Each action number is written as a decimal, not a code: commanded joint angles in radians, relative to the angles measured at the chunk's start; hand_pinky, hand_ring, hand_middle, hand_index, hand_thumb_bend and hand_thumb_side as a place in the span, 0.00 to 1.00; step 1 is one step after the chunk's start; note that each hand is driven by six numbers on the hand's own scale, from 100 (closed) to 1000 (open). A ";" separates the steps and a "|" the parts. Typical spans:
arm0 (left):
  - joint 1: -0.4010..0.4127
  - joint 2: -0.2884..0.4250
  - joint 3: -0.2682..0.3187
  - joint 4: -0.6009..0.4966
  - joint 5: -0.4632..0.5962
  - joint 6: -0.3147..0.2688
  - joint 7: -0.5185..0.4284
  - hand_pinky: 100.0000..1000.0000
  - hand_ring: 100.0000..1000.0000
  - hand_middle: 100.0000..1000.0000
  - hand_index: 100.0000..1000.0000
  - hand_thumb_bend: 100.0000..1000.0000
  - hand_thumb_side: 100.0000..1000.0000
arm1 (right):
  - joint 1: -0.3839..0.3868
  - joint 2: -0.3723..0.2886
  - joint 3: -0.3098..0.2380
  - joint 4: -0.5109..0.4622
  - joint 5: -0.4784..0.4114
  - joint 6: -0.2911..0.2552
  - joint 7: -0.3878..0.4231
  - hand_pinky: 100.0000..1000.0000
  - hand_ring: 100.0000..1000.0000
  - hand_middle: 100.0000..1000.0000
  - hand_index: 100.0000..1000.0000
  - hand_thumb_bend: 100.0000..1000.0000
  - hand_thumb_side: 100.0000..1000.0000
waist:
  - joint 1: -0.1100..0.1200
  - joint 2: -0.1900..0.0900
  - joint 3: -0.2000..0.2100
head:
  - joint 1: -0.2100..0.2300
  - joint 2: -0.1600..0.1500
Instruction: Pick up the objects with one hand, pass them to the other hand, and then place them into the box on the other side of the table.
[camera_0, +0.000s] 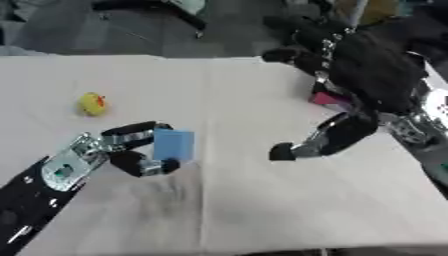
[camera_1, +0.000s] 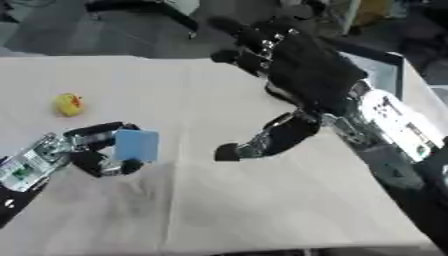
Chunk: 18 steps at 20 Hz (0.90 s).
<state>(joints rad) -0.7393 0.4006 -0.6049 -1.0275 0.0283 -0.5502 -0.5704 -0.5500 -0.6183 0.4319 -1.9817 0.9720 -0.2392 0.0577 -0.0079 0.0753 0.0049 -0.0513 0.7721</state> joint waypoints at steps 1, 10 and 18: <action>-0.036 -0.018 0.012 0.012 -0.005 -0.356 -0.337 0.60 0.44 0.33 0.58 0.00 0.71 | -0.025 -0.003 0.001 -0.018 -0.020 -0.009 0.005 0.77 0.74 1.00 0.84 0.71 1.00 | 0.002 -0.009 0.003 | -0.006 -0.002; -0.084 -0.059 -0.031 -0.037 0.070 -0.323 -0.337 0.60 0.44 0.33 0.58 0.00 0.70 | -0.047 0.015 0.026 -0.018 -0.053 -0.005 0.045 0.76 0.74 1.00 0.84 0.72 0.96 | 0.002 -0.004 0.015 | -0.025 -0.002; -0.104 -0.079 -0.067 -0.108 0.133 -0.231 -0.337 0.60 0.44 0.33 0.58 0.00 0.72 | -0.067 0.038 0.041 -0.018 -0.055 0.007 0.081 0.75 0.75 1.00 0.85 0.73 0.96 | 0.006 -0.002 0.028 | -0.035 -0.002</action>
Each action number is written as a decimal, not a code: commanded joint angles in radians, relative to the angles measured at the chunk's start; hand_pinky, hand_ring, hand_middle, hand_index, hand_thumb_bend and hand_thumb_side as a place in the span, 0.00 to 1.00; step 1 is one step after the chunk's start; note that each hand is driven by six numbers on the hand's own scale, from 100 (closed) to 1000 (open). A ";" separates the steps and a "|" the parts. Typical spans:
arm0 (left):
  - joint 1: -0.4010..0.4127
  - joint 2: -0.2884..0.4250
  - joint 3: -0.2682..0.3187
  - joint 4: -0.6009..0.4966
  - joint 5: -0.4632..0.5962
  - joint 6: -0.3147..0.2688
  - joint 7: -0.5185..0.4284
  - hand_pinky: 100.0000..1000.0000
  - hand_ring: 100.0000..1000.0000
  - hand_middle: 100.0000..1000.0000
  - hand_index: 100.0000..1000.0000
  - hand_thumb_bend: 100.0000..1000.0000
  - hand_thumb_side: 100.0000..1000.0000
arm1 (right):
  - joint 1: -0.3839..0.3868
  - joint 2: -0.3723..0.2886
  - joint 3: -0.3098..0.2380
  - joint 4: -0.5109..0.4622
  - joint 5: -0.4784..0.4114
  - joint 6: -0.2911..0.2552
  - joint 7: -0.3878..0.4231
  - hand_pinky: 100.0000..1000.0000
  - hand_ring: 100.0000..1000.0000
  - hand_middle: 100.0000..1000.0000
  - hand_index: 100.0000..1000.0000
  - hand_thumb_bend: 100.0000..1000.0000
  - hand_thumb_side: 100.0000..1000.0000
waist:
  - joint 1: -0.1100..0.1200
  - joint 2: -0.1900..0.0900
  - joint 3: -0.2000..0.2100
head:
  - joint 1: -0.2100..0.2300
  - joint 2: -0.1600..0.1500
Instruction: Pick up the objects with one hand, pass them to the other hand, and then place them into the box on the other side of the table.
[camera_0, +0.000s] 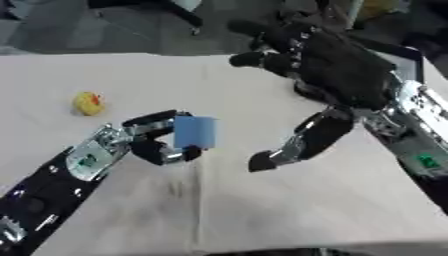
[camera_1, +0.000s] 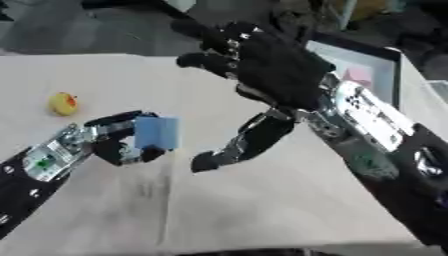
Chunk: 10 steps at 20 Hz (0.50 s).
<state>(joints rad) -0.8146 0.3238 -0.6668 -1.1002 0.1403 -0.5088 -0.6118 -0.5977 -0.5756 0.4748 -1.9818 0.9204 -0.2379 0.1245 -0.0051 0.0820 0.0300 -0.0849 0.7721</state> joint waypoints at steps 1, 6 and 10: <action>-0.033 -0.006 -0.010 -0.044 0.029 -0.261 -0.295 0.60 0.44 0.33 0.58 0.00 0.72 | -0.021 -0.003 0.000 -0.018 -0.002 0.011 0.021 0.75 0.75 1.00 0.85 0.73 0.96 | 0.004 -0.009 0.005 | 0.001 -0.002; -0.047 -0.018 -0.032 -0.099 0.077 -0.195 -0.295 0.60 0.44 0.33 0.58 0.00 0.73 | -0.019 0.010 0.007 -0.018 0.008 0.047 0.045 0.72 0.75 1.00 0.86 0.75 0.97 | 0.009 -0.005 0.012 | 0.006 -0.002; -0.058 -0.023 -0.037 -0.141 0.121 -0.128 -0.295 0.60 0.44 0.33 0.58 0.00 0.73 | -0.016 0.021 0.010 -0.018 0.015 0.075 0.047 0.68 0.75 1.00 0.85 0.77 0.97 | 0.010 -0.002 0.015 | 0.008 -0.002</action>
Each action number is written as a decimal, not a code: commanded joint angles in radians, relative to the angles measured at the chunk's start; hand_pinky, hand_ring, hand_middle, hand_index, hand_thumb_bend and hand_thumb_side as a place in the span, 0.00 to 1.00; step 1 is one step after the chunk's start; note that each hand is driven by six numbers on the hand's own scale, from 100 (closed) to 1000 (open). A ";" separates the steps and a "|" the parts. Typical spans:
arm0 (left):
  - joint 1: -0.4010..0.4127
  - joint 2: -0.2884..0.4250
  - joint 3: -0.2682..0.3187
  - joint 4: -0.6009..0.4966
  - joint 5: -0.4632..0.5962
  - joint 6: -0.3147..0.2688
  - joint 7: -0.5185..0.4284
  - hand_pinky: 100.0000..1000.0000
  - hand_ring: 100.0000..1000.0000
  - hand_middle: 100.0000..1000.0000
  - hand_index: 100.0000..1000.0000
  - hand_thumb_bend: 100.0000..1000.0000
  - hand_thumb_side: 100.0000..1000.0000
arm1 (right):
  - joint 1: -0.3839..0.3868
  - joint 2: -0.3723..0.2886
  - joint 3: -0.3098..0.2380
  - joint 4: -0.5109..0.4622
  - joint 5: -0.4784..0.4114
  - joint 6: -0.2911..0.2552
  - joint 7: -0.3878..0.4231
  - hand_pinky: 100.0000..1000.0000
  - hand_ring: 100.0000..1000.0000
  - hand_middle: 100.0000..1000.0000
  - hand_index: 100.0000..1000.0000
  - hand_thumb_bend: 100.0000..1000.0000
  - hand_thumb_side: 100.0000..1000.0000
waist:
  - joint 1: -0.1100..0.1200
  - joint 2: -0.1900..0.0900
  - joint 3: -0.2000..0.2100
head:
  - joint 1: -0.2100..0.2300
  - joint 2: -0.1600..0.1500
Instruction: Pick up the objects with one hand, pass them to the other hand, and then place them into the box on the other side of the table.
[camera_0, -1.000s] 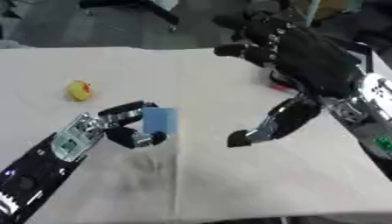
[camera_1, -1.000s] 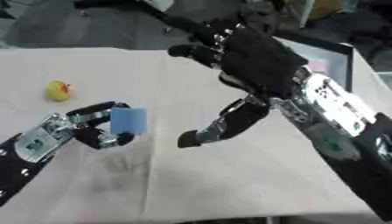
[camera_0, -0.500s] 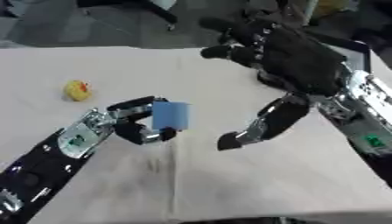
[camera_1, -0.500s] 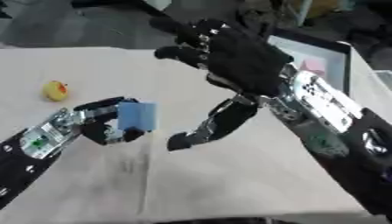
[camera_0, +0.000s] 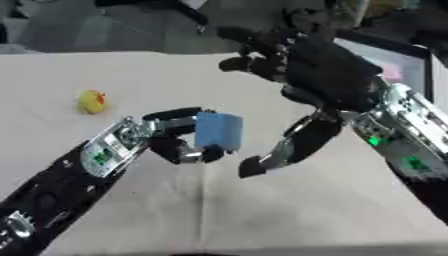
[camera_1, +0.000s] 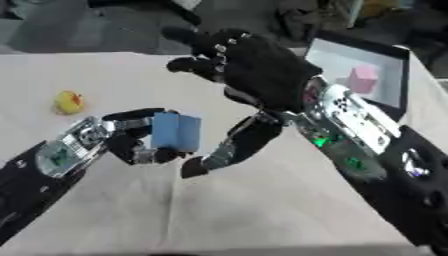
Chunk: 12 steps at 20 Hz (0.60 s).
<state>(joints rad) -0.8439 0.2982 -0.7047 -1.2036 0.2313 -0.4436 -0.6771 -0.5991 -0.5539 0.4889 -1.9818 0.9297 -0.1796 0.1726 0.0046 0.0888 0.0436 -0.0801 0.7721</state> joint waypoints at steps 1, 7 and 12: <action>-0.031 0.001 0.002 -0.048 0.043 -0.175 -0.230 0.60 0.44 0.33 0.58 0.00 0.73 | -0.013 0.002 -0.003 -0.018 0.008 0.021 -0.001 0.68 0.75 1.00 0.85 0.77 0.96 | 0.000 -0.008 0.002 | 0.004 -0.002; -0.046 0.006 0.006 -0.126 0.127 -0.050 -0.230 0.60 0.44 0.33 0.58 0.00 0.73 | -0.005 0.011 0.006 -0.018 0.014 0.045 0.003 0.65 0.75 1.00 0.84 0.78 0.97 | 0.000 -0.007 0.005 | 0.000 -0.002; -0.060 0.009 0.020 -0.193 0.207 0.059 -0.230 0.60 0.44 0.33 0.57 0.00 0.72 | 0.000 0.016 0.012 -0.018 0.015 0.053 0.006 0.64 0.75 1.00 0.83 0.78 0.97 | 0.000 -0.008 0.006 | -0.001 -0.002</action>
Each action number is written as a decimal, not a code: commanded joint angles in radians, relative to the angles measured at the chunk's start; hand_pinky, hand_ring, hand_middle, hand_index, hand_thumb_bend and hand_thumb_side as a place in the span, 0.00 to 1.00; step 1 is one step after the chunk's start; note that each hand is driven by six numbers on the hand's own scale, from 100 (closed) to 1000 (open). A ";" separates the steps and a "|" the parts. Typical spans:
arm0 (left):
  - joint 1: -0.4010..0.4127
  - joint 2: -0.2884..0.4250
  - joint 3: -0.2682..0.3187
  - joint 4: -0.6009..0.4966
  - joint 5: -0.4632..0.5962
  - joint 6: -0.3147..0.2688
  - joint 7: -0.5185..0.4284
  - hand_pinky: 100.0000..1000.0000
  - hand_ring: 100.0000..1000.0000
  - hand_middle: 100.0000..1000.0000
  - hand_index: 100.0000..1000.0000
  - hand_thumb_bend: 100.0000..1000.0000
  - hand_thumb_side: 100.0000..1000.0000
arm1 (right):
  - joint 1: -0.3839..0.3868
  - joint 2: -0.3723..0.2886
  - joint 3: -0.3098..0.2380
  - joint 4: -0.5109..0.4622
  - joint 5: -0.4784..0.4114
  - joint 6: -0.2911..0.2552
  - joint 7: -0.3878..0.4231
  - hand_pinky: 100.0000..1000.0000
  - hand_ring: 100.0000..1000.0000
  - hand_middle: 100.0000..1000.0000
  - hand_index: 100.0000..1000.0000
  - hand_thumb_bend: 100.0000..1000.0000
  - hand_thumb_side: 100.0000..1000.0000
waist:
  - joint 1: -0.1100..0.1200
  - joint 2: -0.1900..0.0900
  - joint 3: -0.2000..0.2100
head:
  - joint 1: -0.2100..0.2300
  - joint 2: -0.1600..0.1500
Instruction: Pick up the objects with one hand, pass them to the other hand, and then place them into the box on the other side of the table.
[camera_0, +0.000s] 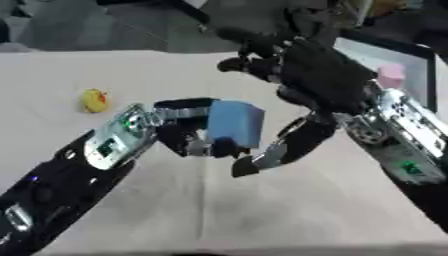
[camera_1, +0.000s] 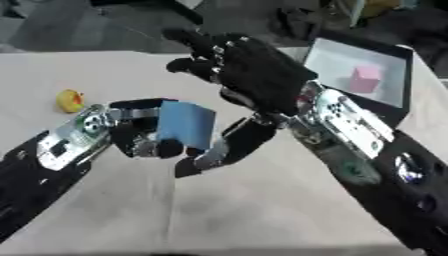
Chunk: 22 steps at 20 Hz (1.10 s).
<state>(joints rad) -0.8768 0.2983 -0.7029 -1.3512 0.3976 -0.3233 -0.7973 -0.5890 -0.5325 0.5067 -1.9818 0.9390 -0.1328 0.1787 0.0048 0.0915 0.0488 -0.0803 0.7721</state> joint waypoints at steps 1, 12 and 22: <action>-0.029 0.011 0.021 -0.059 0.056 -0.039 -0.110 0.60 0.44 0.33 0.57 0.00 0.72 | -0.009 -0.005 -0.005 -0.018 0.006 0.008 0.000 0.64 0.75 1.00 0.83 0.77 0.97 | 0.000 -0.010 0.001 | 0.000 -0.002; -0.037 0.025 0.048 -0.152 0.150 0.127 -0.110 0.60 0.48 0.32 0.57 0.00 0.71 | -0.005 -0.005 -0.008 -0.018 0.014 0.014 -0.008 0.63 0.74 1.00 0.79 0.56 0.93 | 0.000 -0.011 -0.002 | 0.003 -0.002; -0.022 0.030 0.051 -0.098 0.087 0.086 -0.110 0.60 0.48 0.32 0.58 0.00 0.73 | 0.000 -0.006 -0.012 -0.018 0.007 0.016 -0.021 0.62 0.75 1.00 0.83 0.82 0.98 | 0.002 -0.012 -0.007 | 0.006 -0.002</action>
<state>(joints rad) -0.8855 0.3178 -0.6659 -1.4501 0.4961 -0.2144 -0.8981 -0.5799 -0.5227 0.5096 -1.9951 0.9457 -0.1195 0.1629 0.0056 0.0915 0.0426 -0.0762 0.7721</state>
